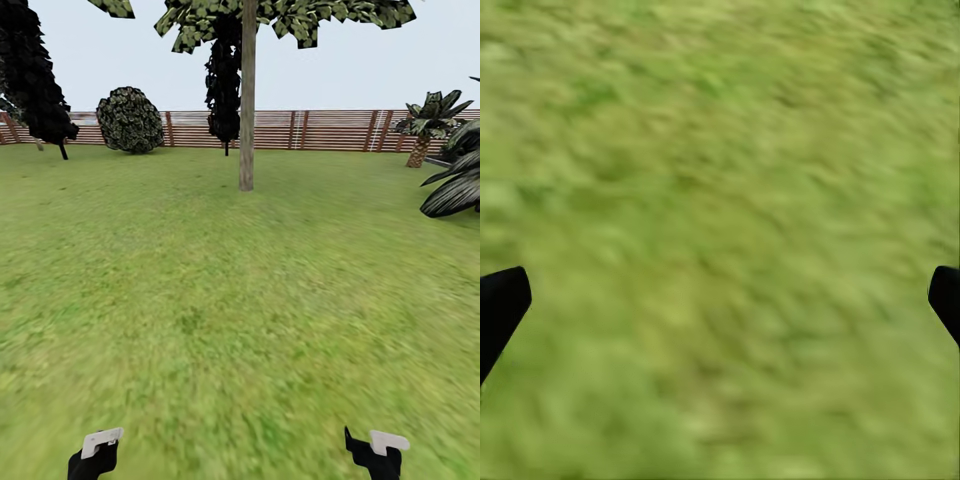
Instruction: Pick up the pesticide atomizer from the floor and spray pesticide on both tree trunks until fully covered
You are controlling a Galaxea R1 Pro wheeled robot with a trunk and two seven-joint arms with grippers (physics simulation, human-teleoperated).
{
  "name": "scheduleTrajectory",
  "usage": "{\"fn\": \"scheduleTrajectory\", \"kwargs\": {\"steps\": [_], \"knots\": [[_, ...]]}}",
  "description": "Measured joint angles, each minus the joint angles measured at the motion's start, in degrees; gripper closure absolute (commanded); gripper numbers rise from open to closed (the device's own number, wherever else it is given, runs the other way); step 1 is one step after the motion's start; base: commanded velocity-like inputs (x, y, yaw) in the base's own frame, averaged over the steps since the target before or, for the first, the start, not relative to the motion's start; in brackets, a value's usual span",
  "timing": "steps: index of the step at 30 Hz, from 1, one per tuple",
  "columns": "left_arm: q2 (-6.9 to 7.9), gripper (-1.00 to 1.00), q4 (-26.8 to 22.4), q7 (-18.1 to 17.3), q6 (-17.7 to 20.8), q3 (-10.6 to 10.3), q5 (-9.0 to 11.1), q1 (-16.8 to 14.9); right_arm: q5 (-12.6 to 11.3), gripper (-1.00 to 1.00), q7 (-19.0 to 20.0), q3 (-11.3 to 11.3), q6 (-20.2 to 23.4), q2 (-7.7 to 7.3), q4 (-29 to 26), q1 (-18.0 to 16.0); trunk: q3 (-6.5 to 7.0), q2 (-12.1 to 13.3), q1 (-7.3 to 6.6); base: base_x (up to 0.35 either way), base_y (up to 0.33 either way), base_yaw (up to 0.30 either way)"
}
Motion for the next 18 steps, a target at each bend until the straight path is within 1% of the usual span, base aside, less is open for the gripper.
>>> {"fn": "scheduleTrajectory", "kwargs": {"steps": [18], "knots": [[0.0, 1.0, 0.0, 0.0, 0.0, 0.0, 0.0, 0.0, 0.0, -1.0, 0.0, 0.0, 0.0, 0.0, 0.0, 0.0, 0.0, 0.0, 0.0, 0.338, 0.0, 0.0]]}}
